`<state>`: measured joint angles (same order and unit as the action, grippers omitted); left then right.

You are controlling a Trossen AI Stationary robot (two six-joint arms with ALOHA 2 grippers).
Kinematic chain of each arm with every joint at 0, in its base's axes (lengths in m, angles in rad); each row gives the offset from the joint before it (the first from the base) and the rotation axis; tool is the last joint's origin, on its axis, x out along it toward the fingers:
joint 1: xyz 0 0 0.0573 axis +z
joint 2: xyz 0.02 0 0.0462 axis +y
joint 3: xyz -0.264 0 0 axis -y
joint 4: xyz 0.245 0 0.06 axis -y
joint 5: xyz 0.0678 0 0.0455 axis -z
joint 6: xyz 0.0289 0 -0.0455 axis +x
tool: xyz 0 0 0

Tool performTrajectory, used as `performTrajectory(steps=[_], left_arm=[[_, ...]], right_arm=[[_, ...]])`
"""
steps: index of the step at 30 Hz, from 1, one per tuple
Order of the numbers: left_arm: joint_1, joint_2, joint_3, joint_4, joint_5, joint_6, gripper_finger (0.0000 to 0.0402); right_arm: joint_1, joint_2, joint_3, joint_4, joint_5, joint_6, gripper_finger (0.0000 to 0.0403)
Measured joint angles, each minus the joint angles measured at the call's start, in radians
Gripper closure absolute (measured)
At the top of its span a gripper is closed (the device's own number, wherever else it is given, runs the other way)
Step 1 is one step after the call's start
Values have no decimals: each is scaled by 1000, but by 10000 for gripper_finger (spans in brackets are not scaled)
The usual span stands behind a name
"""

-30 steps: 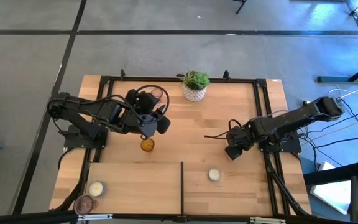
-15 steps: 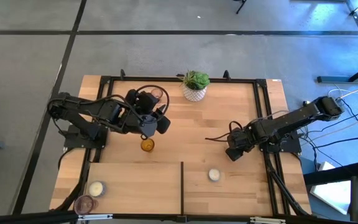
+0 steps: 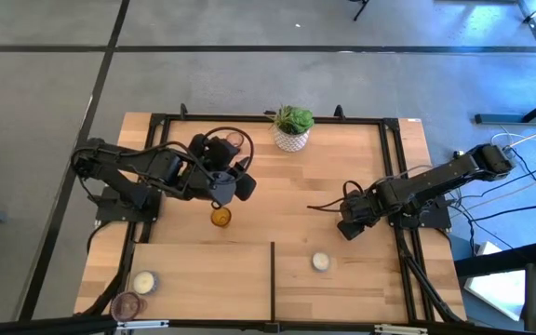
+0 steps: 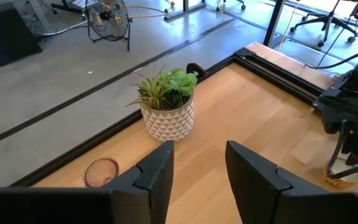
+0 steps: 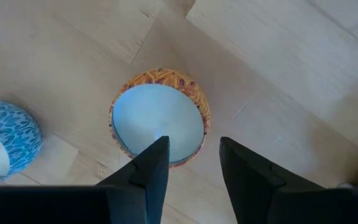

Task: Pick & Place candle stick holders
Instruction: Put the orange scented candle on the shelf

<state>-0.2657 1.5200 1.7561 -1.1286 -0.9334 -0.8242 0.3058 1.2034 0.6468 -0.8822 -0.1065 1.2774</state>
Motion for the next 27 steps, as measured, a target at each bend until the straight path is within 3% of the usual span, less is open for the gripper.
performTrajectory(steps=[18,27], left_arm=[[-1,1,0,3,12,20,261],[-1,1,0,3,12,26,261]], right_arm=[[0,0,-47,39,-25,25,259],[0,0,-47,38,-25,21,280]])
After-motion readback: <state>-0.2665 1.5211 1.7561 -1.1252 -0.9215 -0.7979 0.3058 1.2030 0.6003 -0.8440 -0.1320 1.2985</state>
